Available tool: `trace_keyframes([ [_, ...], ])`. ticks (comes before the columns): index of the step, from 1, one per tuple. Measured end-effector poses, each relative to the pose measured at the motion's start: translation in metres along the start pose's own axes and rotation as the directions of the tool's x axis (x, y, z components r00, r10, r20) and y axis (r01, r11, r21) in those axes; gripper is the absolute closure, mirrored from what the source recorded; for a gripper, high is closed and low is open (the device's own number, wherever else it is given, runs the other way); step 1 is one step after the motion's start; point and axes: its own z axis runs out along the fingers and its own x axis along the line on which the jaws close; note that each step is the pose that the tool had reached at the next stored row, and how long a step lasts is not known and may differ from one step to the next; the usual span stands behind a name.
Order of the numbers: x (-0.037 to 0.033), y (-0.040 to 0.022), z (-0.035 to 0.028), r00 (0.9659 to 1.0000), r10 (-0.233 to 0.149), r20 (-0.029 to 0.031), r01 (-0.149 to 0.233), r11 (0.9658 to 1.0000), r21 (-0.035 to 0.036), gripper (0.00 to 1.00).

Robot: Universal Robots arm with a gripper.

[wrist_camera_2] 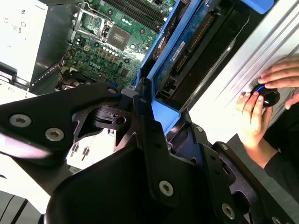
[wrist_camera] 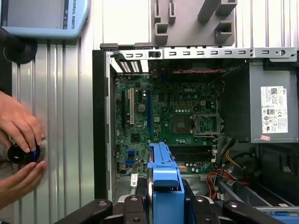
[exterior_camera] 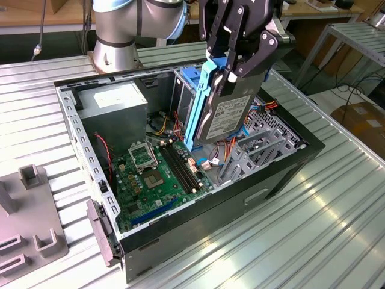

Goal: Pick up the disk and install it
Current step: 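Insert the disk into the insertion slot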

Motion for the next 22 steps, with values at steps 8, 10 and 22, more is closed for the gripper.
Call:
trace_keyframes([
  [8, 0.0004, -0.0001, 0.0000, 1.0000, 0.000, -0.0001, 0.000, 1.0000, 0.0000, 0.63],
  [10, 0.0043, -0.0008, 0.0005, 1.0000, 0.000, -0.0002, 0.000, 1.0000, 0.0000, 0.63],
  [22, 0.0111, -0.0457, 0.0079, 1.0000, 0.000, -0.0030, 0.000, 1.0000, 0.0001, 0.63],
])
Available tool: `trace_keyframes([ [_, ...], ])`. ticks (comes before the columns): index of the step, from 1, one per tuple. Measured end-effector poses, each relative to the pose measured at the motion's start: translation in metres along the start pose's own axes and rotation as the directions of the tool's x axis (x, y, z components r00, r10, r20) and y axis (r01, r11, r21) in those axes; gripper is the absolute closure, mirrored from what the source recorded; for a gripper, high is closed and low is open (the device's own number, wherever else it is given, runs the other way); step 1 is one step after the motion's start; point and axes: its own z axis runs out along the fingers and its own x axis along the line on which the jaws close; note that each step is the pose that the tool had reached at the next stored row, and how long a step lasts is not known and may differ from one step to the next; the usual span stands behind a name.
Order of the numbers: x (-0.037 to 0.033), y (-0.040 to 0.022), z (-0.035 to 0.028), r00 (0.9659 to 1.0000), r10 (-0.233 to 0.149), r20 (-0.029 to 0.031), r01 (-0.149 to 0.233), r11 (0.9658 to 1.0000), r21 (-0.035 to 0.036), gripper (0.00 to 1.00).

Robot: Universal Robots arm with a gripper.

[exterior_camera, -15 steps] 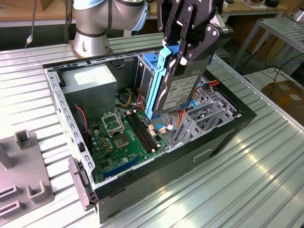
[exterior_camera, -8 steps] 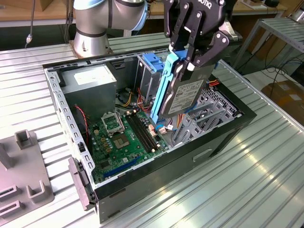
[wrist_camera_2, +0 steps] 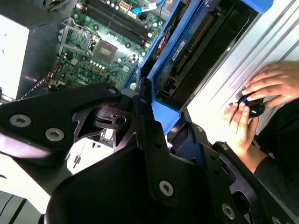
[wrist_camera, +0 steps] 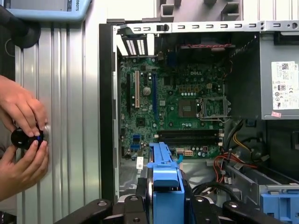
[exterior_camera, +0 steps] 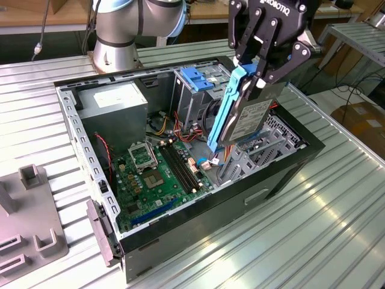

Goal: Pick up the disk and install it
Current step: 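Insert the disk into the insertion slot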

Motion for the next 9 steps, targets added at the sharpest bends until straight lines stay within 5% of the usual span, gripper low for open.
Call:
trace_keyframes([
  [3, -0.0001, -0.0106, 0.0018, 1.0000, 0.000, -0.0004, 0.000, 1.0000, -0.0001, 0.63],
  [9, 0.0001, -0.0217, 0.0067, 1.0000, 0.003, -0.0005, -0.003, 1.0000, -0.0002, 0.63],
])
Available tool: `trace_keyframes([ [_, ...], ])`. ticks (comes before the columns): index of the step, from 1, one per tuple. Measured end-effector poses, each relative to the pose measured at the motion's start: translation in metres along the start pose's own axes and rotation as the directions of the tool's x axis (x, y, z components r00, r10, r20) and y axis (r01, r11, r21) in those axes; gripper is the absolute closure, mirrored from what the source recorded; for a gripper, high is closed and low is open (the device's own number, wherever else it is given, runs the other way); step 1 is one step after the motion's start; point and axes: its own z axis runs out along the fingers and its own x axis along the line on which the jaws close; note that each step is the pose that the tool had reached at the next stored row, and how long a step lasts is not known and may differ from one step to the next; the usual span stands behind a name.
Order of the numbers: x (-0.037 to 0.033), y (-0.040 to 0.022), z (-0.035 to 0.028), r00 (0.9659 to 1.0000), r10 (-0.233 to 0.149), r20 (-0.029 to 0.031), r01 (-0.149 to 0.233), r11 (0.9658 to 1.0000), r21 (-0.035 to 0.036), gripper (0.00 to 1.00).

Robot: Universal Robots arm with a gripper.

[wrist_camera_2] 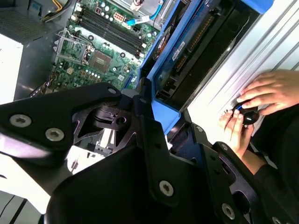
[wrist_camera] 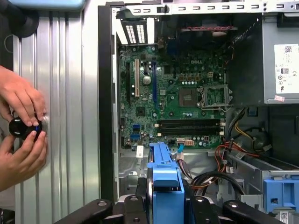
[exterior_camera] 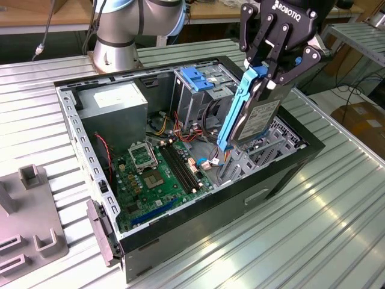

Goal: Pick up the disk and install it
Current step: 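Insert the disk into the insertion slot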

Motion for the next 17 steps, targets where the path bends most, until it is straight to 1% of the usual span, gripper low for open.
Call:
trace_keyframes([
  [4, -0.0004, -0.0147, 0.0025, 1.0000, 0.001, 0.0002, -0.001, 1.0000, 0.0000, 0.63],
  [5, -0.0005, -0.0174, 0.0030, 1.0000, 0.001, 0.0001, -0.001, 1.0000, 0.0000, 0.63],
  [8, -0.0009, -0.0343, 0.0046, 1.0000, 0.001, 0.0003, -0.001, 1.0000, 0.0000, 0.63],
  [9, -0.0011, -0.0452, 0.0049, 1.0000, 0.001, 0.0002, -0.001, 1.0000, 0.0000, 0.63],
  [17, -0.0011, -0.0456, 0.0049, 1.0000, 0.001, 0.0002, -0.001, 1.0000, 0.0000, 0.63],
])
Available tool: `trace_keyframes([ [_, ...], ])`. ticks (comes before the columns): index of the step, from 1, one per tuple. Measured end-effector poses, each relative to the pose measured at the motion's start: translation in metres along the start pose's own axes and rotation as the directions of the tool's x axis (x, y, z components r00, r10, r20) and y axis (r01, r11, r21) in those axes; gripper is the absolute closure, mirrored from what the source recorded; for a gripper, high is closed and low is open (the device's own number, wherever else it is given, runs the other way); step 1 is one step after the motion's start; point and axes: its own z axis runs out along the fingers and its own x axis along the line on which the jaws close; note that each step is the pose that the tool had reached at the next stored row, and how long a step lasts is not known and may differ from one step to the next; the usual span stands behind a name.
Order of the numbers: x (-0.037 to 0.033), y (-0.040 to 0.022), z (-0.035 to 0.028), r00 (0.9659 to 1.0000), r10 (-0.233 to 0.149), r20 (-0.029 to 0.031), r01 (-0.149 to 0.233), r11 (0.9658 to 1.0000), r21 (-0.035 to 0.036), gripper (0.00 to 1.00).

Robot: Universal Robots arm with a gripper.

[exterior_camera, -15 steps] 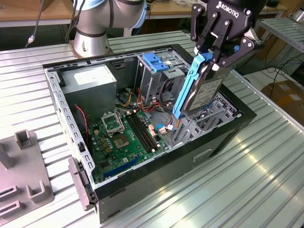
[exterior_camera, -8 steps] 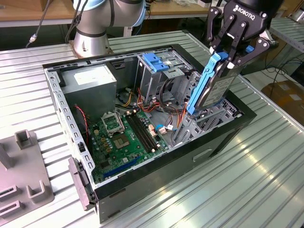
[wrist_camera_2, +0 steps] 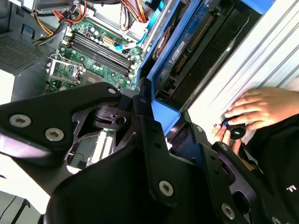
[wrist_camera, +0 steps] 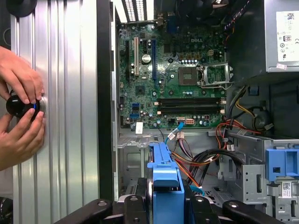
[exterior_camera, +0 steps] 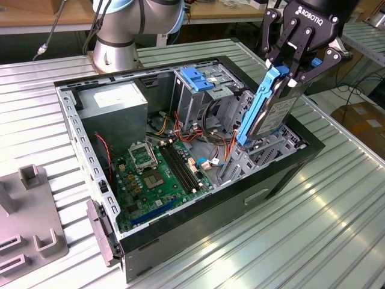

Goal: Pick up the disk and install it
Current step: 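Insert the disk into the insertion slot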

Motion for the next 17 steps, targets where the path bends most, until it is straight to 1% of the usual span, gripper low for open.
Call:
trace_keyframes([
  [3, 0.0000, -0.0003, 0.0000, 1.0000, 0.000, 0.0000, 0.000, 1.0000, 0.0000, 0.63],
  [6, -0.0001, -0.0019, 0.0005, 1.0000, 0.000, 0.0000, 0.000, 1.0000, 0.0000, 0.63],
  [8, -0.0002, -0.0051, 0.0022, 1.0000, 0.000, 0.0000, 0.000, 1.0000, 0.0000, 0.63],
  [13, -0.0005, -0.0096, 0.0072, 1.0000, 0.001, 0.0000, -0.001, 1.0000, 0.0000, 0.63],
  [17, -0.0002, -0.0106, 0.0105, 1.0000, 0.009, 0.0002, -0.009, 1.0000, -0.0003, 0.63],
])
